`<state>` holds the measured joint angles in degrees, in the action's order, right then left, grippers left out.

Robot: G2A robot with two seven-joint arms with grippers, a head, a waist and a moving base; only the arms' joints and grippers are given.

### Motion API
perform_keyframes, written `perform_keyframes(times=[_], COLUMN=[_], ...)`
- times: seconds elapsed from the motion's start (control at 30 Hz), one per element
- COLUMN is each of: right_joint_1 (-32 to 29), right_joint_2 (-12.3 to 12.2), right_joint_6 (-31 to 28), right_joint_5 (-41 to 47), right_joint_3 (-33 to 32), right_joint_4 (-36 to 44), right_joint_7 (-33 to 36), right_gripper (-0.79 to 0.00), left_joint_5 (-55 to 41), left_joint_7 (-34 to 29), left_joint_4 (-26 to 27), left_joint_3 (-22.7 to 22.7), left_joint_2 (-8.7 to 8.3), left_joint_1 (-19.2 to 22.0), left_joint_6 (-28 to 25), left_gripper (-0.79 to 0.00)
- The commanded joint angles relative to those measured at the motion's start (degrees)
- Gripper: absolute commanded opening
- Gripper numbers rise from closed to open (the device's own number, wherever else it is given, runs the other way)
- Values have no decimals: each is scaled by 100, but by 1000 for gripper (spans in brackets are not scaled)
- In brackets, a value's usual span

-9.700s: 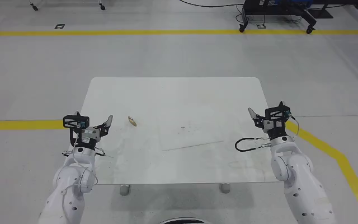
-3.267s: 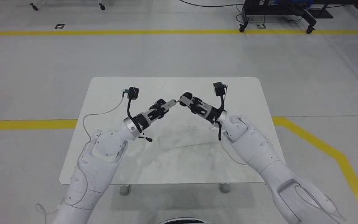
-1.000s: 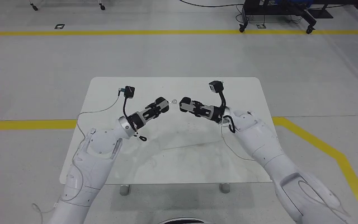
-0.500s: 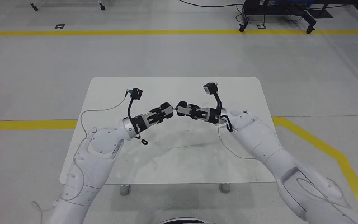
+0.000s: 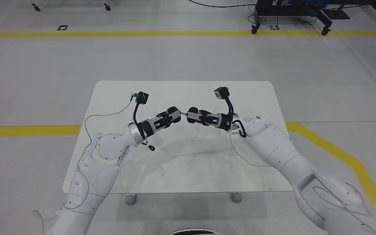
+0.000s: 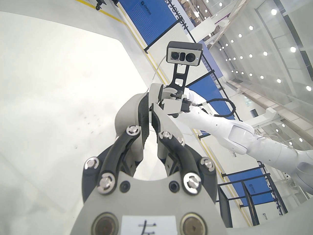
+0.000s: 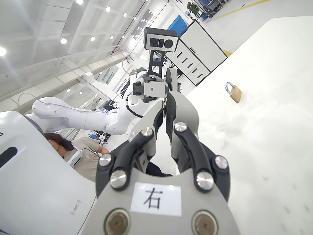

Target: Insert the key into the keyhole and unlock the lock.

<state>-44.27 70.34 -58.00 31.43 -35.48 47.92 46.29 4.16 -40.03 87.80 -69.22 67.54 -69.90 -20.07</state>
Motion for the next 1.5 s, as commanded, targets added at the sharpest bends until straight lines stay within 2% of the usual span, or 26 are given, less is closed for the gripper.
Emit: perform_keyframes(times=[0.0,0.1,0.13,0.17,0.2,0.37,0.47,0.57,0.77,0.9,1.0,1.1,1.23,1.33,1.47], right_joint_1=[23,58,69,78,86,28,-85,-235,-260,-260,-260,-260,-260,-260,-260], right_joint_2=[-8,-16,-18,-19,-21,-65,-126,-211,-222,-222,-222,-222,-222,-222,-222], right_joint_6=[0,0,0,0,0,0,0,0,0,0,0,0,0,0,0], right_joint_5=[27,84,104,120,143,224,180,-6,-23,-23,-23,-23,-23,-23,-23], right_joint_3=[60,130,146,159,156,-65,-324,-679,-725,-725,-725,-725,-725,-725,-725], right_joint_4=[-17,-70,-84,-90,-87,-45,8,112,114,114,114,114,114,114,114], right_joint_7=[0,0,0,0,0,0,-1,-1,-1,-1,-1,-1,-1,-1,-1], right_gripper=[-785,-785,-785,-785,-785,-785,-785,-785,-785,-785,-785,-785,-785,-785,-785], left_joint_5=[11,49,54,74,85,336,599,961,2574,3615,4097,4363,3933,4003,4128], left_joint_7=[2,18,14,6,0,119,333,321,-490,-1211,-1496,-1650,-1891,-1973,-1784], left_joint_4=[7,12,14,14,15,98,255,624,1855,2377,2493,2283,1746,1496,1210], left_joint_3=[10,12,16,18,19,-67,-456,-1057,-2179,-2540,-2426,-2125,-1750,-1516,-1341], left_joint_2=[-3,-9,-11,-14,-16,-46,-119,-238,-502,-614,-638,-625,-543,-504,-463], left_joint_1=[2,9,10,14,18,-8,-150,-427,-1194,-1608,-1745,-1721,-1453,-1301,-1065], left_joint_6=[-3,-9,-15,-15,-13,-42,-112,-162,-407,-371,-150,279,1669,2355,2986], left_gripper=[-785,-785,-536,-49,0,0,0,0,0,0,0,0,0,0,0])
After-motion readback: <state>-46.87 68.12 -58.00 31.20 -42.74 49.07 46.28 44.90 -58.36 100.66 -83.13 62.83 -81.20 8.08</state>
